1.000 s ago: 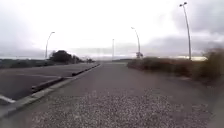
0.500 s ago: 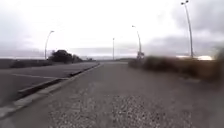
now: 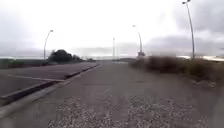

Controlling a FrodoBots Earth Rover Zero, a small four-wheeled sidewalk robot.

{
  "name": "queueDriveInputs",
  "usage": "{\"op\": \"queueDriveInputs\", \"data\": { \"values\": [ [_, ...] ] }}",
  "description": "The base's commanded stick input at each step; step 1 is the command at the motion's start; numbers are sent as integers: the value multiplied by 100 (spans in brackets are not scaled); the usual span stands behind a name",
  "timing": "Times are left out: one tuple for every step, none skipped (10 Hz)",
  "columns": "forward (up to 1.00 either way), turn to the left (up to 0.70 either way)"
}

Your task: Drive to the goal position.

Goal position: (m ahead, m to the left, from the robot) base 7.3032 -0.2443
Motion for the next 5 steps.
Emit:
{"op": "queueDriveInputs", "data": {
  "values": [
    [100,0],
    [100,0],
    [100,0],
    [100,0],
    [100,0]
  ]
}}
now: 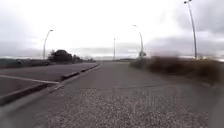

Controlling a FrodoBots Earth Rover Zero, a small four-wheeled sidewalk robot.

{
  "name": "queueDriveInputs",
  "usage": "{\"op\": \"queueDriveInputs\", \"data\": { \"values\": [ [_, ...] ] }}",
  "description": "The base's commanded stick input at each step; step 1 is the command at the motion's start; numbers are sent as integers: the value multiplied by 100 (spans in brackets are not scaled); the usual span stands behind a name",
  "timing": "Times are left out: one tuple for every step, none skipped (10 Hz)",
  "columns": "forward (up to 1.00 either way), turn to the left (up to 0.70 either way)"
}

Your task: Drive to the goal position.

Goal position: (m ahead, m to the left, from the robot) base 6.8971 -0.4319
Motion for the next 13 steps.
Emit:
{"op": "queueDriveInputs", "data": {
  "values": [
    [100,0],
    [100,0],
    [100,0],
    [100,0],
    [100,0],
    [100,0],
    [100,0],
    [100,0],
    [100,0],
    [100,0],
    [100,0],
    [100,0],
    [100,0]
  ]
}}
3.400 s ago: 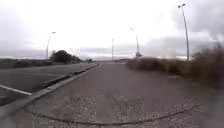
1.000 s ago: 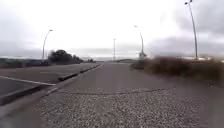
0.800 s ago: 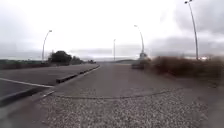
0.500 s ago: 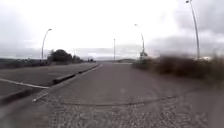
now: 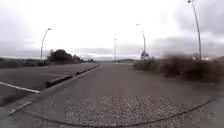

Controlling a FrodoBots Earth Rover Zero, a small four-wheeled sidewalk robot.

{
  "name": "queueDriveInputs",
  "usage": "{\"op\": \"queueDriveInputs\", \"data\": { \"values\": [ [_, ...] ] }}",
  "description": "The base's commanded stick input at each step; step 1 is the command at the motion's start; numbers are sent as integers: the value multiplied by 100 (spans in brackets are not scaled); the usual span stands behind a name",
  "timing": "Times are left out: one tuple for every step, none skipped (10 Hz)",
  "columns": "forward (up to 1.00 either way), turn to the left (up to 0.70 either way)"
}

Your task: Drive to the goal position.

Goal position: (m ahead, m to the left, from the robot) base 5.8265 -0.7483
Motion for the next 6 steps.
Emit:
{"op": "queueDriveInputs", "data": {
  "values": [
    [100,0],
    [100,0],
    [100,0],
    [100,0],
    [100,0],
    [100,0]
  ]
}}
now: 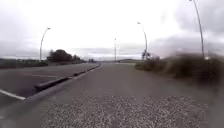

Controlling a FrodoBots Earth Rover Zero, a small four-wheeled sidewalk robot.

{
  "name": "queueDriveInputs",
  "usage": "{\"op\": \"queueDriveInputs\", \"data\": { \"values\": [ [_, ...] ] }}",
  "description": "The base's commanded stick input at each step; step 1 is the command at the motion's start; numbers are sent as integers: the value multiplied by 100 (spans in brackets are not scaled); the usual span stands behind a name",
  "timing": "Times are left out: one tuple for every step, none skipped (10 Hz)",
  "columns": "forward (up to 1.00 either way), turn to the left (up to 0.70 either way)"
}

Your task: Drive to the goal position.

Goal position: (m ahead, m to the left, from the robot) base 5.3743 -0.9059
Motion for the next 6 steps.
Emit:
{"op": "queueDriveInputs", "data": {
  "values": [
    [100,0],
    [100,0],
    [100,0],
    [100,0],
    [100,0],
    [100,0]
  ]
}}
